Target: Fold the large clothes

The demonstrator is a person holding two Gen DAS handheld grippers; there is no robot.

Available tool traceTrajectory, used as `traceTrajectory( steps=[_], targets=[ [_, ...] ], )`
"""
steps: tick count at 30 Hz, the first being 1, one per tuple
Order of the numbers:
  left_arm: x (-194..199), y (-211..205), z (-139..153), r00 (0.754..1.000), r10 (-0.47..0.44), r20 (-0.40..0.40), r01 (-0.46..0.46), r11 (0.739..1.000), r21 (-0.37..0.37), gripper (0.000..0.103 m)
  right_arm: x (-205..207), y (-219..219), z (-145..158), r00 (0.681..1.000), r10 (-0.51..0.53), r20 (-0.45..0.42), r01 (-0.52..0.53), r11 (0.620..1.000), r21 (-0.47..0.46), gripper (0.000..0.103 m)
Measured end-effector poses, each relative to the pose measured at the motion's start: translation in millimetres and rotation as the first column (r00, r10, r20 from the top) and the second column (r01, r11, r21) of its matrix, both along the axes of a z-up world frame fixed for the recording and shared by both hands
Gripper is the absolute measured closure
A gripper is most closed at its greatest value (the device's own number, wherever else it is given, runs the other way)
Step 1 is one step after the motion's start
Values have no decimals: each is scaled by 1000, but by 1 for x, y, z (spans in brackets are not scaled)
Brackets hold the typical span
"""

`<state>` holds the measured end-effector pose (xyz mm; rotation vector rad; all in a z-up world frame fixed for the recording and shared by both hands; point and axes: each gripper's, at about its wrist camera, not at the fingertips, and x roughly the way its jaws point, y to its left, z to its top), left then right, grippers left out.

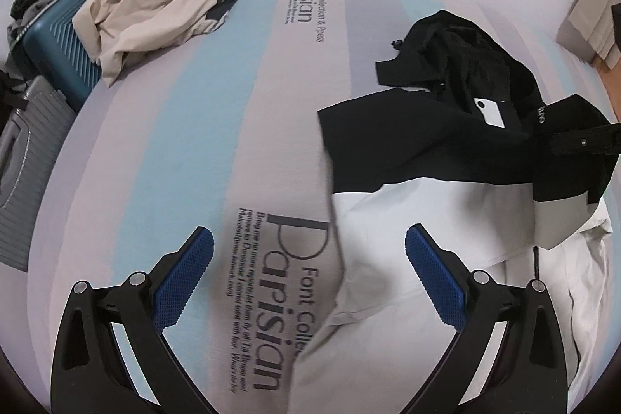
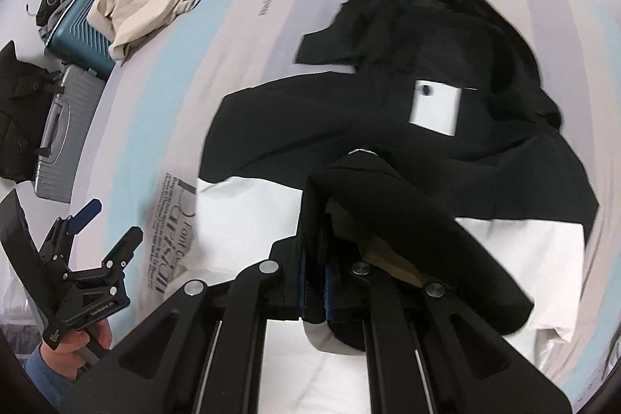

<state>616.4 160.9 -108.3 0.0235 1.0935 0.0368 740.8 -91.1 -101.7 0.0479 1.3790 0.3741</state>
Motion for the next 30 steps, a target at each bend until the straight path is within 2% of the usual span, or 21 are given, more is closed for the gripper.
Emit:
traceTrajectory(
  steps=[9, 19, 23, 26, 30],
  targets=[
    [10, 50, -12, 1000, 5, -12, -5, 1000, -9, 6, 18, 63, -35, 999, 8, -41, -10, 1000, -30, 97],
    [24, 80, -25, 1000, 21, -11, -22, 999, -28, 6, 31, 112, -70, 996, 19, -82, -24, 998, -62, 94],
    [25, 88, -27, 1000, 20, -6, -20, 999, -28, 6, 33, 126, -74, 996, 20, -85, -25, 998, -61, 85],
    [26, 95, -26, 1000, 31, -2, -31, 999, -33, 6, 32, 133, -74, 996, 16, -84, -20, 999, -46, 69],
    [25, 102, -23, 999, 39, 1, -39, 999, -36, 6, 28, 140, -67, 997, 10, -75, -11, 1000, -19, 57]
  ],
)
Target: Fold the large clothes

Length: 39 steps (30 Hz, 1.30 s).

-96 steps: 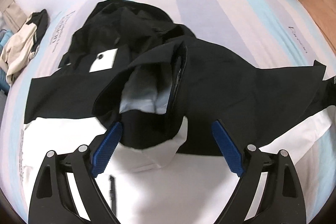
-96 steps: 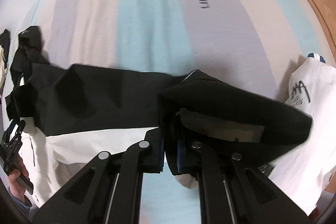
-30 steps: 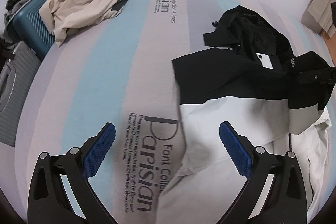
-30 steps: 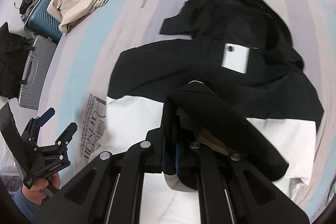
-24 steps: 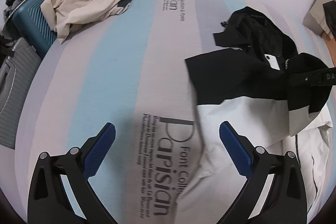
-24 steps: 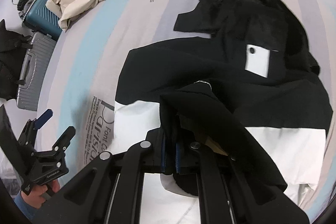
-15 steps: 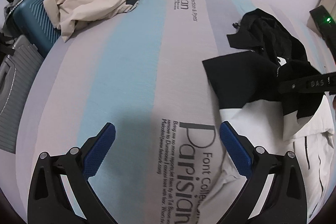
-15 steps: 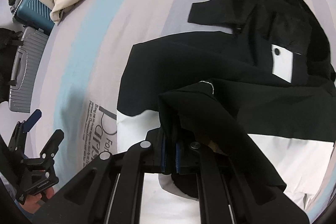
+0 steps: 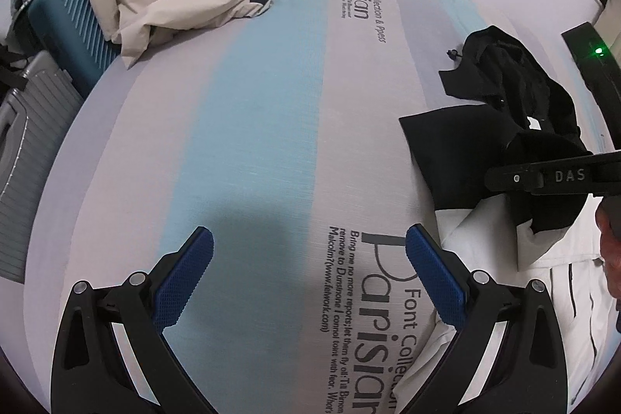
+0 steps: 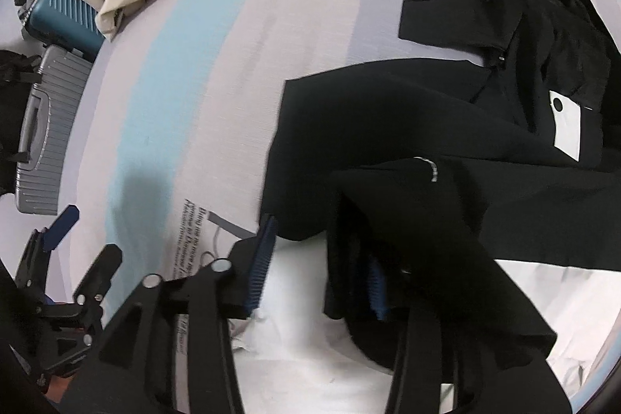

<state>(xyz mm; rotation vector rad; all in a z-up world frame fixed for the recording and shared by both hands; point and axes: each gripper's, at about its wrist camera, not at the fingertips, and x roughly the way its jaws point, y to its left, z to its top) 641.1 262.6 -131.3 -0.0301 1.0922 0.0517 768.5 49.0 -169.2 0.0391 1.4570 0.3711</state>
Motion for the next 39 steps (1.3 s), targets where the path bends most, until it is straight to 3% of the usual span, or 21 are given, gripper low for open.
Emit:
traceTrajectory(
  steps=[7, 15, 22, 29, 39],
  targets=[
    [0, 5, 14, 1000, -1, 18, 1, 1000, -12, 6, -9, 11, 23, 1000, -11, -13, 12, 998, 66, 45],
    [-8, 1, 37, 999, -21, 35, 21, 1000, 3, 6, -14, 19, 60, 999, -11, -35, 10, 999, -39, 31],
    [-16, -15, 55, 998, -27, 60, 27, 1000, 10, 6, -29, 4, 97, 998, 27, 62, -22, 996, -82, 14],
    [-22, -47, 62, 998, -37, 57, 37, 999, 11, 6, -40, -46, 131, 988, 8, 155, -2, 999, -36, 13],
    [-2, -128, 80, 991, -114, 71, 114, 993, 1, 6, -41, -166, 142, 971, -103, 216, 110, 994, -20, 13]
  ],
)
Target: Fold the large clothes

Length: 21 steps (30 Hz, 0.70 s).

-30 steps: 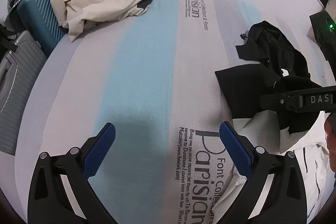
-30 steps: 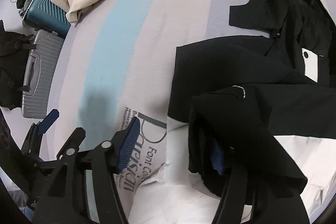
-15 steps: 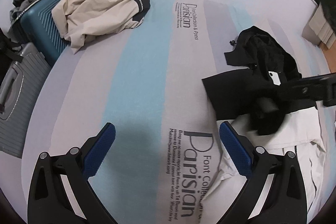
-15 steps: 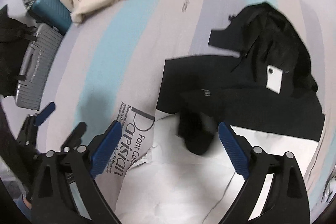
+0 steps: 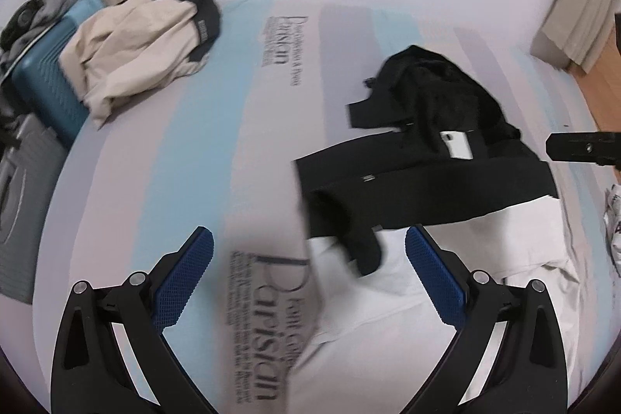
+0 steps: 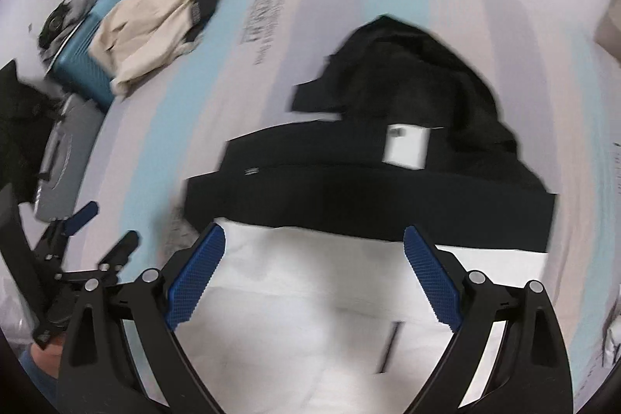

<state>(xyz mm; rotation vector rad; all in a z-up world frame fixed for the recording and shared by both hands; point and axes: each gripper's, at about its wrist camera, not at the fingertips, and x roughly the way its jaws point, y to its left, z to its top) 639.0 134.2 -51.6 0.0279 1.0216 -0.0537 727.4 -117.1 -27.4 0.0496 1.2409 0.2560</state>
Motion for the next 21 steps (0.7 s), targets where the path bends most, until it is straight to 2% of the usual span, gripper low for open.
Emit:
traceTrajectory(
  steps=[8, 13, 21],
  targets=[
    [42, -58, -11, 998, -62, -20, 62, 998, -24, 6, 17, -83, -9, 995, -75, 72, 75, 997, 6, 13],
    [87, -91, -21, 993, -112, -25, 111, 993, -39, 6, 45, -123, -28, 991, -89, 101, 91, 996, -17, 13],
    [163, -120, -43, 987, -153, -51, 147, 983, -106, 6, 103, -150, -67, 993, -56, 108, 61, 998, -35, 13]
  ],
)
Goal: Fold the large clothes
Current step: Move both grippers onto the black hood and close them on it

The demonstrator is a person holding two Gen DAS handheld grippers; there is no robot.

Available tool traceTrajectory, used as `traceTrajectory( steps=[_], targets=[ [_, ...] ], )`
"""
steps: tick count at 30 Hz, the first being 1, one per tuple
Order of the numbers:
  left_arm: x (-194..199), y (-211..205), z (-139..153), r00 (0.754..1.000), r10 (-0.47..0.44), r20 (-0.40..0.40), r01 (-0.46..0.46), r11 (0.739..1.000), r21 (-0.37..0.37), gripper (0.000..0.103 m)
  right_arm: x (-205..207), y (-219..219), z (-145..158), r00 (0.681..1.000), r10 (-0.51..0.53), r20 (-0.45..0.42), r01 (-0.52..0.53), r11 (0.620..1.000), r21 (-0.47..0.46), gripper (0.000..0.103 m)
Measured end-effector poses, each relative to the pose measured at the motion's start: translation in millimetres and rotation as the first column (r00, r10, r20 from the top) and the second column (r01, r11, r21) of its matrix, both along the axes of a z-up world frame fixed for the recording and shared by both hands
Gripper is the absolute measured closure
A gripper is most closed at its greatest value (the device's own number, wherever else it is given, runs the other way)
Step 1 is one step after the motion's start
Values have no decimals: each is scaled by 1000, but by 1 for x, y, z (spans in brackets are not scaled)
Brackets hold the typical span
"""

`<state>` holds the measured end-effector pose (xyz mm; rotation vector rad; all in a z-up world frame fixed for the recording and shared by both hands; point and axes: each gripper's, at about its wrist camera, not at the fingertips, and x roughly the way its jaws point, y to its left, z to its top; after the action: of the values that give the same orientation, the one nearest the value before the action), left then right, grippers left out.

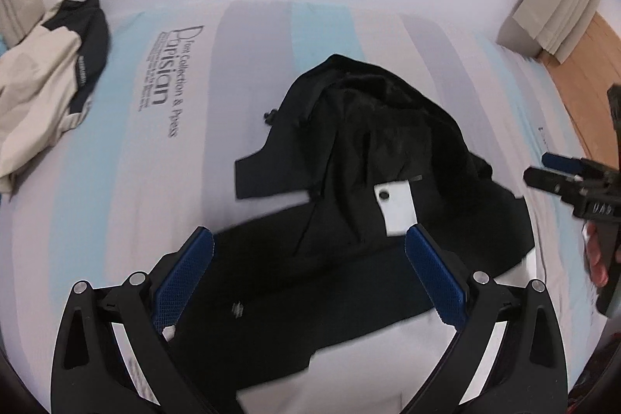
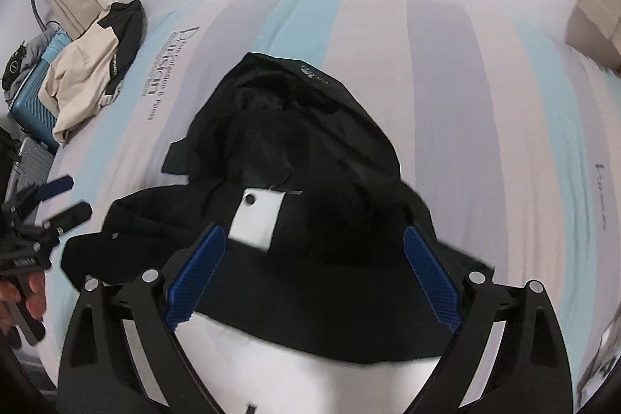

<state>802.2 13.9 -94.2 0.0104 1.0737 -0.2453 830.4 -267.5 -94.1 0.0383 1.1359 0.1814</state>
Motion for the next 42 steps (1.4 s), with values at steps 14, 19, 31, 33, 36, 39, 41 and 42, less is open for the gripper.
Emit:
traceTrajectory(
  steps=[14, 19, 31, 33, 36, 39, 41, 42],
  targets=[
    [86, -6, -55, 999, -17, -35, 19, 999, 34, 6, 69, 4, -55, 992, 127, -17, -128, 987, -94, 19],
    [115, -17, -70, 996, -84, -20, 85, 996, 31, 6, 100, -8, -69, 994, 107, -28, -109, 991, -82, 19],
    [165, -32, -105, 988, -144, -55, 143, 989, -25, 14, 141, -18, -98, 993, 81, -86, -83, 996, -15, 27],
    [171, -32, -109, 988, -148, -53, 146, 989, -35, 14, 146, -21, -103, 992, 58, -107, -54, 998, 41, 27],
    [180, -34, -113, 987, -154, -38, 153, 988, -11, 14, 153, -19, -111, 990, 55, -127, -49, 997, 52, 27],
    [194, -30, -121, 991, -123, -47, 123, 992, 3, 14, 159, -18, -118, 989, 53, -141, -46, 997, 54, 27],
    [201, -26, -131, 990, -116, -79, 116, 993, -4, 14, 162, -17, -122, 987, 57, -152, -49, 997, 57, 27],
    [203, -26, -135, 989, -118, -88, 119, 993, 0, 18, 163, -18, -123, 985, 60, -159, -50, 997, 62, 30]
  ],
)
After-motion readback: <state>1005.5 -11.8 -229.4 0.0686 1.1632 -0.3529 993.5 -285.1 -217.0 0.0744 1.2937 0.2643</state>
